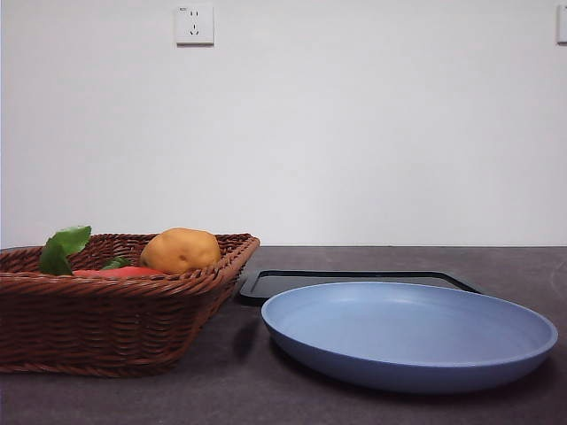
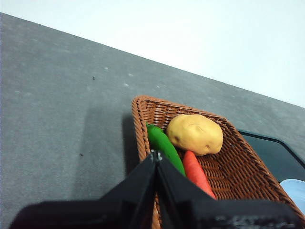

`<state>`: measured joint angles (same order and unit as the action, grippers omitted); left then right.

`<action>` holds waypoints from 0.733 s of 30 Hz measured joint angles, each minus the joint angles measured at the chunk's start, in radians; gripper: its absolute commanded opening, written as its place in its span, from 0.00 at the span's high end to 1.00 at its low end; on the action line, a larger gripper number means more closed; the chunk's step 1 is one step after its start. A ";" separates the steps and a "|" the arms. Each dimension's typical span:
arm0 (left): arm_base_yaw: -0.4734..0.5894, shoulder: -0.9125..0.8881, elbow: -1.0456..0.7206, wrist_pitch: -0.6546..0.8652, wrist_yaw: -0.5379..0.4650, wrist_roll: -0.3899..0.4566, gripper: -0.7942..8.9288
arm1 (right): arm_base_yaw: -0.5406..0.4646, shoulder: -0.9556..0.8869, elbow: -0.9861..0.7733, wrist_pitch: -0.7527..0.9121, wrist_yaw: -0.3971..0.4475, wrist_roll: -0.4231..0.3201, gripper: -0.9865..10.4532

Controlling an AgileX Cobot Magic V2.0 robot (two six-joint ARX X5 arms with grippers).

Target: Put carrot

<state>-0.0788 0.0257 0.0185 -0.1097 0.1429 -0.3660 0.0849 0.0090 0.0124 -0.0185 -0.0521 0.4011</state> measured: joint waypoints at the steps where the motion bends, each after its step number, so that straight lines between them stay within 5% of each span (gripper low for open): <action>1: 0.000 0.001 0.001 -0.002 0.005 -0.002 0.91 | 0.000 0.000 0.000 0.000 -0.001 0.018 0.91; 11: 0.000 0.238 0.263 -0.142 0.046 0.024 0.91 | 0.000 0.118 0.126 -0.120 -0.054 0.157 0.91; 22: 0.000 0.726 0.512 -0.175 0.282 0.148 0.91 | 0.000 0.480 0.385 -0.371 -0.204 0.056 0.91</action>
<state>-0.0788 0.7513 0.5301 -0.2852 0.4252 -0.2184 0.0849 0.4889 0.3969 -0.3893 -0.2562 0.4572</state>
